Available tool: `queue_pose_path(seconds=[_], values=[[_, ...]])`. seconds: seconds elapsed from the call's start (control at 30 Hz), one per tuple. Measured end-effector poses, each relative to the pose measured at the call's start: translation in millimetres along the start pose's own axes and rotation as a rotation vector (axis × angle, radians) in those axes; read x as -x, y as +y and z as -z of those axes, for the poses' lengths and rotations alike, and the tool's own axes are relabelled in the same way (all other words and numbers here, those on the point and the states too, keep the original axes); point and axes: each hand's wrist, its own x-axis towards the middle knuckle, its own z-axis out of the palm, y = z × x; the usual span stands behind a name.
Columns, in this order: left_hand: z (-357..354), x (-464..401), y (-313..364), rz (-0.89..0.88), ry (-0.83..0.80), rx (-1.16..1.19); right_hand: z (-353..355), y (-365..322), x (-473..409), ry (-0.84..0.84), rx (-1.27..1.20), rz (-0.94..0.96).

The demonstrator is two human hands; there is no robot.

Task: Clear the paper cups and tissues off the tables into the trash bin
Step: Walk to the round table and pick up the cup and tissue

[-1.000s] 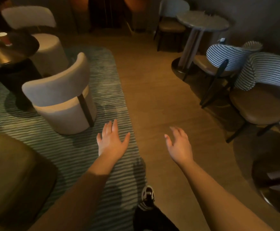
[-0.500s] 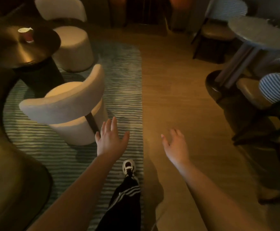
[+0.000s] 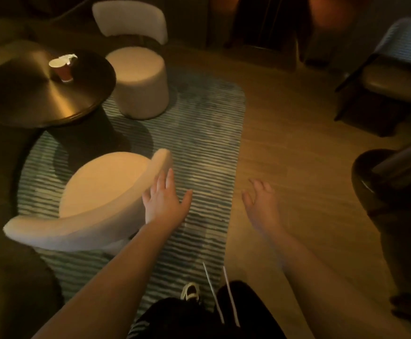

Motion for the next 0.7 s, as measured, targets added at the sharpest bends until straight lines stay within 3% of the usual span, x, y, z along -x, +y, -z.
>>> queue_pose_path(seconds=[0.37,0.7], values=[[-34,-229,23,0.276,0.088,-0.074,-14,-25,-291,-0.188,-0.022,0.28],[-8,-405,49,0.573,0.233,-0.056,-9,-75,-523,-0.378,0.084,0.523]])
